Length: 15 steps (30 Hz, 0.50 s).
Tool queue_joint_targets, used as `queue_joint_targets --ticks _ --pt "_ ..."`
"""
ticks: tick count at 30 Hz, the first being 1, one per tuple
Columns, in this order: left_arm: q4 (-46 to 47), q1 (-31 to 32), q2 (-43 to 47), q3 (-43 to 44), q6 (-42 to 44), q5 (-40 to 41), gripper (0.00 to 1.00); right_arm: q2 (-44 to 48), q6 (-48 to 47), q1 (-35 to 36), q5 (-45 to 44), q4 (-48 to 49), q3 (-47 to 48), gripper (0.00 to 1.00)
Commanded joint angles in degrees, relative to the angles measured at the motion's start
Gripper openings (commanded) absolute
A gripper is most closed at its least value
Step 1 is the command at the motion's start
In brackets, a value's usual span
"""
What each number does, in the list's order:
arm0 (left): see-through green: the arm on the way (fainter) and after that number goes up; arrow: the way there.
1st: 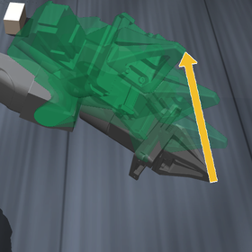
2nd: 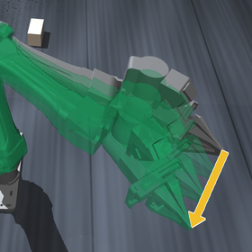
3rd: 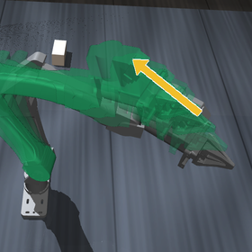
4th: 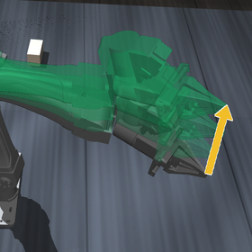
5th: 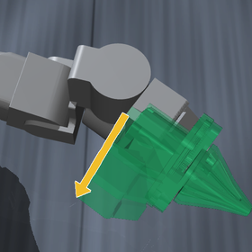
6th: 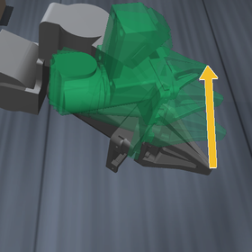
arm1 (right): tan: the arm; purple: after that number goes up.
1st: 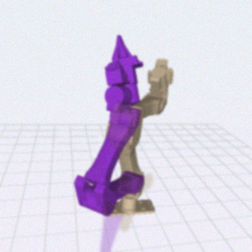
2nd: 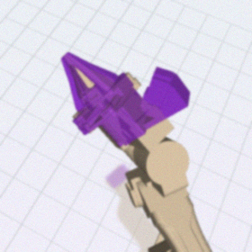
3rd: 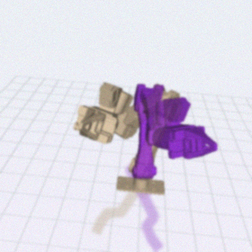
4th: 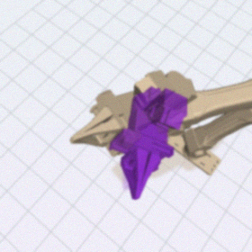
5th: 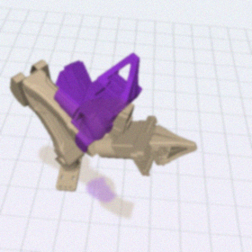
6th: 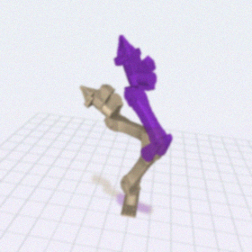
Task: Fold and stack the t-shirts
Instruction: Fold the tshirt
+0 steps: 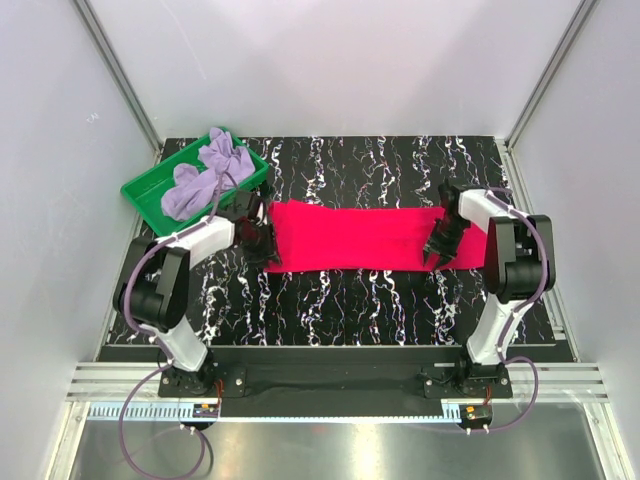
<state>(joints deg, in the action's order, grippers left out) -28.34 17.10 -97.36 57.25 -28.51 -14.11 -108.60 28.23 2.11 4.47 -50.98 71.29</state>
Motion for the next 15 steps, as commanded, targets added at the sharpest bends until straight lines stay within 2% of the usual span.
queue_joint_targets --ticks 1,5,8,12,15 --pt "-4.5 -0.1 4.5 4.1 5.3 8.0 0.45 4.4 -1.2 3.7 -1.5 -4.2 5.1 0.37" --pt "-6.2 0.6 7.4 6.3 6.3 7.0 0.48 2.5 -0.5 11.1 1.2 -6.8 14.1 0.41" --pt "-5.7 1.1 8.2 6.6 5.2 3.1 0.50 -0.8 0.7 14.5 8.1 -5.3 18.6 0.44" --pt "-4.7 1.0 8.5 6.8 2.9 0.6 0.50 -7.4 3.1 23.4 12.8 -4.8 25.5 0.44" --pt "-4.8 1.0 9.5 6.6 2.4 0.0 0.50 -11.6 6.3 26.3 15.7 -2.9 28.6 0.42"
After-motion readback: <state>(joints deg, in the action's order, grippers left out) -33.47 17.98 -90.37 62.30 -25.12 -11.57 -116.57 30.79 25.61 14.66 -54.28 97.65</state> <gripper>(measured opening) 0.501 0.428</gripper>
